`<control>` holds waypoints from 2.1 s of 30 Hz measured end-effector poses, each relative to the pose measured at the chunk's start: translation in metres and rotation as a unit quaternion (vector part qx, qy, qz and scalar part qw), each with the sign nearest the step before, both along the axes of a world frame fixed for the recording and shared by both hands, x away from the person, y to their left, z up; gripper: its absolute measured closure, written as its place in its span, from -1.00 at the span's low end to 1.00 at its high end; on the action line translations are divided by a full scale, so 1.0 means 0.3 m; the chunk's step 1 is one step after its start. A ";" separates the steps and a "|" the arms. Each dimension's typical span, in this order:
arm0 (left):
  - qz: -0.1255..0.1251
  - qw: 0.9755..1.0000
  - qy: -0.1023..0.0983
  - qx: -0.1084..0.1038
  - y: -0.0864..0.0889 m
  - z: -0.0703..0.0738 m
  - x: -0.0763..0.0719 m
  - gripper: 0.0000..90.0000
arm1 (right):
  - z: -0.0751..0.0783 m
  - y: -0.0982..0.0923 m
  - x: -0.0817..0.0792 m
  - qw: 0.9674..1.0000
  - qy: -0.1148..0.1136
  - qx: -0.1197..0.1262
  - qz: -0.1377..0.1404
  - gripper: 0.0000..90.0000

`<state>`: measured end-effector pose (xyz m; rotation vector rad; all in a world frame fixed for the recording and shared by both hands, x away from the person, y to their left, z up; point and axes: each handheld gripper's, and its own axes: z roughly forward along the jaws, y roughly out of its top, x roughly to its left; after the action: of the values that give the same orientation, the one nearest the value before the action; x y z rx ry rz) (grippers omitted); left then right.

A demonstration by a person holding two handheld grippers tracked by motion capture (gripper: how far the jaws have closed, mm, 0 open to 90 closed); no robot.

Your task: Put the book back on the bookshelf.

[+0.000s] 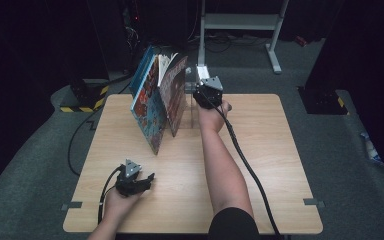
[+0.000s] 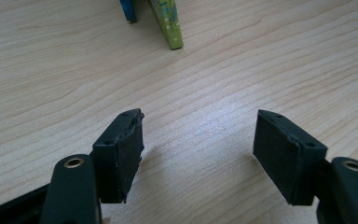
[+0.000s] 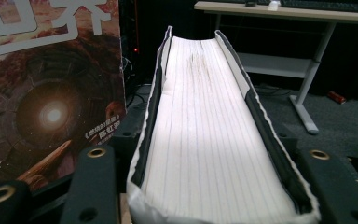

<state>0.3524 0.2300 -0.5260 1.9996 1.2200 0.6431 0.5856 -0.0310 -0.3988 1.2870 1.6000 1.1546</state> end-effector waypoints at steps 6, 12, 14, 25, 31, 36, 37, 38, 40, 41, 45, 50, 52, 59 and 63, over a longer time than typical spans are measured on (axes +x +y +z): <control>0.001 1.000 -0.001 0.002 0.001 0.000 0.002 -0.26 | 0.004 -0.006 0.004 1.000 0.007 0.007 0.011 -0.19; 0.001 1.000 -0.001 0.003 0.001 0.000 0.002 -0.26 | 0.014 -0.007 -0.001 1.000 0.002 0.003 0.014 -0.48; 0.001 1.000 0.000 0.003 0.000 0.000 0.002 -0.26 | 0.016 -0.005 -0.008 1.000 -0.001 0.001 0.014 -0.56; 0.005 1.000 0.004 -0.005 -0.004 -0.003 0.002 -0.26 | 0.020 -0.033 -0.067 1.000 -0.004 0.006 0.020 -0.68; 0.005 1.000 0.003 0.000 -0.005 -0.003 0.002 -0.26 | 0.006 -0.053 -0.126 1.000 -0.005 0.003 0.030 -0.70; 0.004 1.000 0.000 0.003 -0.008 -0.003 0.000 -0.26 | -0.001 -0.085 -0.181 0.999 -0.001 0.014 0.045 -0.71; 0.003 1.000 -0.001 0.004 -0.008 -0.003 0.000 -0.26 | -0.003 -0.092 -0.192 0.999 -0.002 0.014 0.048 -0.71; 0.003 1.000 0.000 0.005 -0.008 -0.003 0.000 -0.26 | -0.005 -0.098 -0.206 0.999 0.001 0.016 0.050 -0.72; 0.001 1.000 0.001 0.008 -0.008 -0.002 0.001 -0.26 | -0.015 -0.114 -0.234 0.998 0.002 0.014 0.054 -0.72; 0.002 1.000 0.001 0.007 -0.008 -0.002 0.001 -0.26 | -0.022 -0.122 -0.247 0.998 0.000 0.014 0.056 -0.72; 0.002 1.000 -0.002 0.010 -0.010 -0.003 0.000 -0.26 | -0.050 -0.158 -0.303 0.998 0.006 0.010 0.060 -0.73; 0.003 1.000 -0.001 0.011 -0.012 -0.003 -0.001 -0.27 | -0.090 -0.214 -0.382 0.997 0.004 -0.004 0.071 -0.74; 0.003 1.000 -0.001 0.011 -0.011 -0.003 0.000 -0.27 | -0.110 -0.243 -0.418 0.997 0.010 -0.004 0.073 -0.74; 0.004 1.000 -0.002 0.019 -0.012 -0.002 0.000 -0.27 | -0.200 -0.375 -0.534 0.997 0.036 -0.021 0.064 -0.74; 0.006 1.000 -0.001 0.016 -0.015 -0.004 0.000 -0.27 | -0.259 -0.469 -0.598 0.996 0.055 -0.038 0.054 -0.74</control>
<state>0.3524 0.2254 -0.5271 2.0184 1.2297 0.6742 0.4061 -0.1718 -0.4765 1.2471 1.7963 1.0925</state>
